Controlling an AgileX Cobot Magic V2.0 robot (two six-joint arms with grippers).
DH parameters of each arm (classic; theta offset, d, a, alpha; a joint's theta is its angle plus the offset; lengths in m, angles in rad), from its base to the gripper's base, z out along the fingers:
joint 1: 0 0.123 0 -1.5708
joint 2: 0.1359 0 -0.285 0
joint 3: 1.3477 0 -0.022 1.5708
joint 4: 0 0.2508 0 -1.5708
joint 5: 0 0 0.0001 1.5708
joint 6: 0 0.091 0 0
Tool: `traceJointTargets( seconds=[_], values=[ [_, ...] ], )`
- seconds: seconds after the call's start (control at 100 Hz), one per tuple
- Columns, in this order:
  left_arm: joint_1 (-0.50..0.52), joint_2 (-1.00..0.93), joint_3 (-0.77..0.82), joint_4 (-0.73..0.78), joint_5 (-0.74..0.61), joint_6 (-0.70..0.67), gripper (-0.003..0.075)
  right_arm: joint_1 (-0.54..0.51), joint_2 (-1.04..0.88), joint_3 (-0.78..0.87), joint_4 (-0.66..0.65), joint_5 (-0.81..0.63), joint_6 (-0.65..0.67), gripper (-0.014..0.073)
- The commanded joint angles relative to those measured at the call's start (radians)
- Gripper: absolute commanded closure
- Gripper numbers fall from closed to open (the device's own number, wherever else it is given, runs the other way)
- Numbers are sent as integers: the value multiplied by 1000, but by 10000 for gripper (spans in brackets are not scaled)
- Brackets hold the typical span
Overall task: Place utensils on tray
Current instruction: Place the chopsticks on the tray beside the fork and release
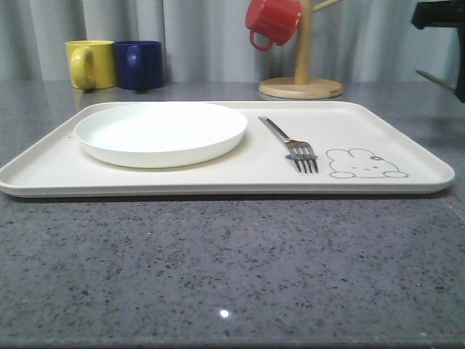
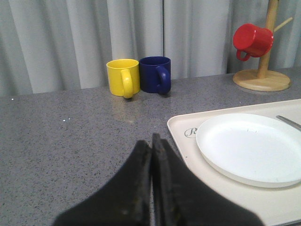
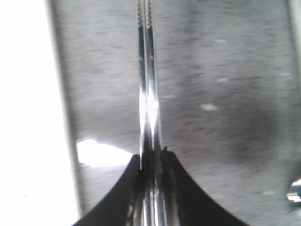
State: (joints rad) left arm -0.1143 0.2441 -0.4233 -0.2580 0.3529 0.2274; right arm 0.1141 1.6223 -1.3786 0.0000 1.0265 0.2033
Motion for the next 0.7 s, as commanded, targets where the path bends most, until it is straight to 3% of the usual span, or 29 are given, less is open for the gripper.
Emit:
traceJointTargets(
  seconds=[0.0, 0.3, 0.69],
  values=[
    [1, 10, -24, -10, -79, -8, 739, 59, -53, -32, 0, -29, 44, 649],
    [1, 10, -24, -10, -79, -8, 739, 265, -38, -32, -25, -153, 184, 649],
    [1, 10, -24, -10, -79, -8, 739, 304, 65, -32, -25, -212, 207, 649]
  ],
)
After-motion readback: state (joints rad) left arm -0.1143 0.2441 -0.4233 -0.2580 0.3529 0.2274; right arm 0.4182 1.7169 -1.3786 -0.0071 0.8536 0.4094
